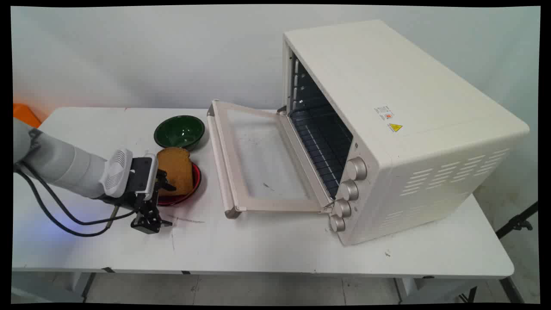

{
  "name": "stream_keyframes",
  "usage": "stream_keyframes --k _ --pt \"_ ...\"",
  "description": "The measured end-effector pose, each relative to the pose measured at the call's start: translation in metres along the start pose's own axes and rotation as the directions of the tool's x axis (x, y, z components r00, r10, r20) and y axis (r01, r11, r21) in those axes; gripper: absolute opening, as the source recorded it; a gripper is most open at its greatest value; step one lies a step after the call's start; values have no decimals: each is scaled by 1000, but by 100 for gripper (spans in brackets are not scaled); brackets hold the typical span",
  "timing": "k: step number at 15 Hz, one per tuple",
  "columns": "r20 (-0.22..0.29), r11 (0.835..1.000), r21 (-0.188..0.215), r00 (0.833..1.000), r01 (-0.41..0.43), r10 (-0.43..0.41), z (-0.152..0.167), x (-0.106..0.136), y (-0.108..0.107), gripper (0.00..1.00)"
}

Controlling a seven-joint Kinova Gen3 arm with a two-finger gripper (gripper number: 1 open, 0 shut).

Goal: Close the oven

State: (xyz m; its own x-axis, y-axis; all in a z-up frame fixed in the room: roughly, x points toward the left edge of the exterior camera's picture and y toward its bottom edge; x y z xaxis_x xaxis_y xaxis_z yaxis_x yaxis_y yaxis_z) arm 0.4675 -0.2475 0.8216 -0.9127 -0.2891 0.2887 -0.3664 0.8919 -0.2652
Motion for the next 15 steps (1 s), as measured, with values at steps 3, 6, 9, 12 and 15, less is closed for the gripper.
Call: stream_keyframes --k 3,6,9,12,15 --pt "-5 1000 -9 1000 6 -6 -7 4 -2 100" --pt "-13 1000 -19 1000 16 -16 -18 9 -7 100" --pt "-21 999 -29 999 25 -26 -26 13 -12 100" --pt "-32 999 -36 999 40 -41 -34 19 -19 100" --pt "-47 997 -39 997 63 -65 -41 24 -29 100"
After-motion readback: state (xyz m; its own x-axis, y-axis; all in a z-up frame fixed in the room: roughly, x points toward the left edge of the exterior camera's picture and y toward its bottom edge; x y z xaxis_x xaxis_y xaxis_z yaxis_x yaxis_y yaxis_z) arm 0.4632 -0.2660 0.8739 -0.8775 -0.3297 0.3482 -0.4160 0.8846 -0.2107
